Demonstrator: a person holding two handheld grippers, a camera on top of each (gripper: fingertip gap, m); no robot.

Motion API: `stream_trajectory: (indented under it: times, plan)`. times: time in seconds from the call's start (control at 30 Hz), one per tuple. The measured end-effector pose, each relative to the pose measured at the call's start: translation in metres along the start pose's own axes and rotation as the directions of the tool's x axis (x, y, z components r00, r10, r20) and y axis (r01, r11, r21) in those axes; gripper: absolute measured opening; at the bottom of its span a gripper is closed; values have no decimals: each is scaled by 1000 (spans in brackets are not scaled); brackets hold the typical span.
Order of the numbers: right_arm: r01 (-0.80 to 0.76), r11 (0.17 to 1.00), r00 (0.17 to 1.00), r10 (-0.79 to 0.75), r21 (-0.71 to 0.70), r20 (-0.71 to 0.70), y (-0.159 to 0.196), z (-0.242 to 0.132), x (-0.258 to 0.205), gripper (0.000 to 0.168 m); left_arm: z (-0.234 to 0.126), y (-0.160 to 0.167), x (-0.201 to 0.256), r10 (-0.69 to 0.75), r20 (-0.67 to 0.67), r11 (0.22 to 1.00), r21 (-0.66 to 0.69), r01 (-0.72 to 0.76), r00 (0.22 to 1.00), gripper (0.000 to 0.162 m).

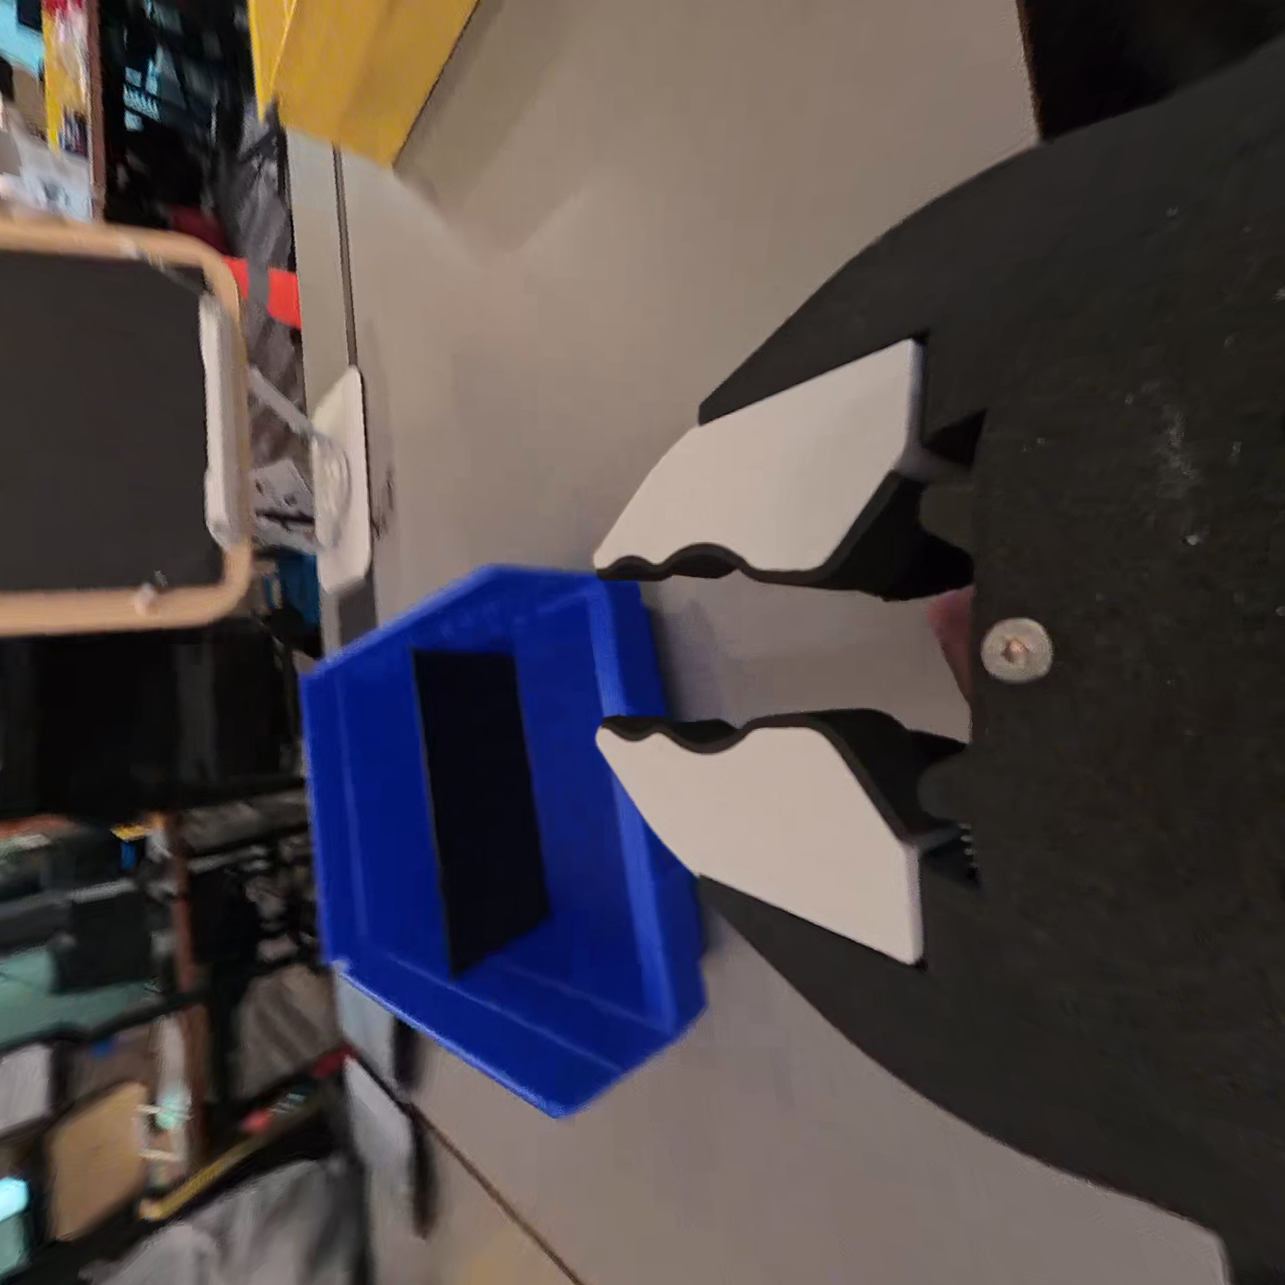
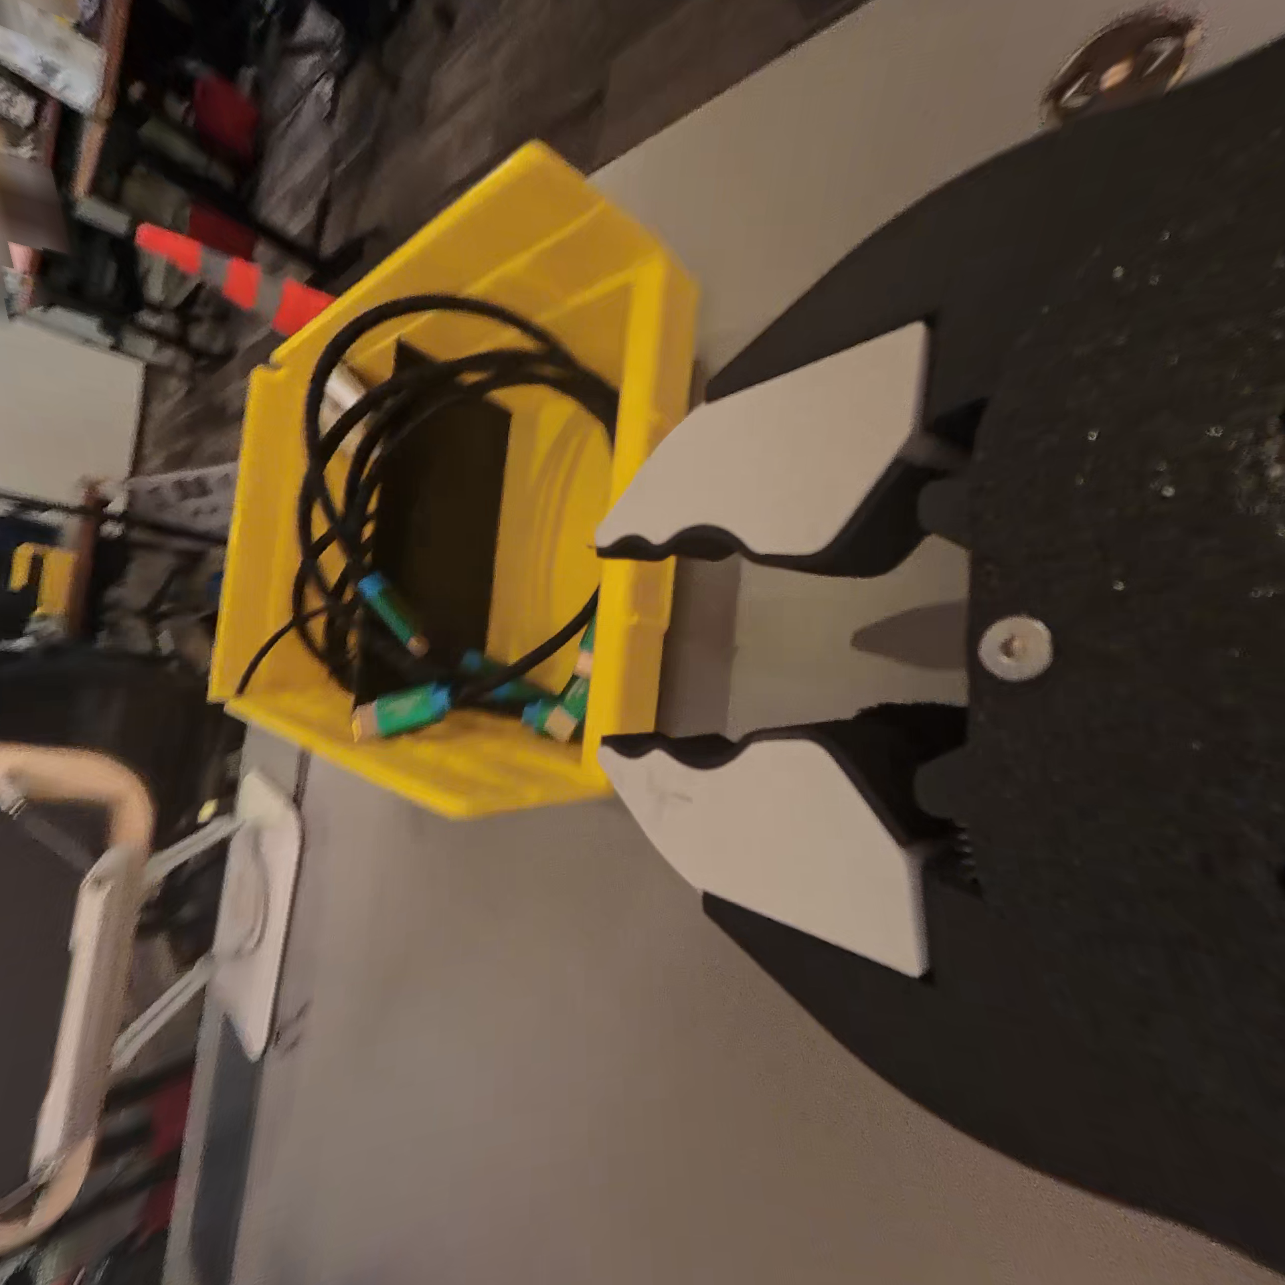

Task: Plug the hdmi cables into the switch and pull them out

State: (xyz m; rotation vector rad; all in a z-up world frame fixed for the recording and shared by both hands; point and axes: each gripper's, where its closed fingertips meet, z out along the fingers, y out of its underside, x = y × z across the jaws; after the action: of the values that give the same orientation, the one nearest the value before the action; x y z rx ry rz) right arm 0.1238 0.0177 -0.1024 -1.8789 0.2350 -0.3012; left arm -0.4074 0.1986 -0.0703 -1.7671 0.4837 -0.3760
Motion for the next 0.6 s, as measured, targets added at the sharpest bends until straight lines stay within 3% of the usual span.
stream_trajectory:
  times: [0.23, 0.43, 0.6]
  plan:
    - [-67, 997, 997, 69, 44, -37, -4, 17, 19, 44, 18, 17, 1, -193, -137, 980, -71, 185, 972, 38]
    - [-102, 995, 995, 102, 7, 4, 4, 21, 6, 43, 12, 12, 24, -120, -196, 992, -50, 113, 973, 39]
    - [-54, 998, 999, 54, 9, -6, 3, 20, 2, 43, 12, 19, 25, -146, -209, 988, -79, 132, 967, 39]
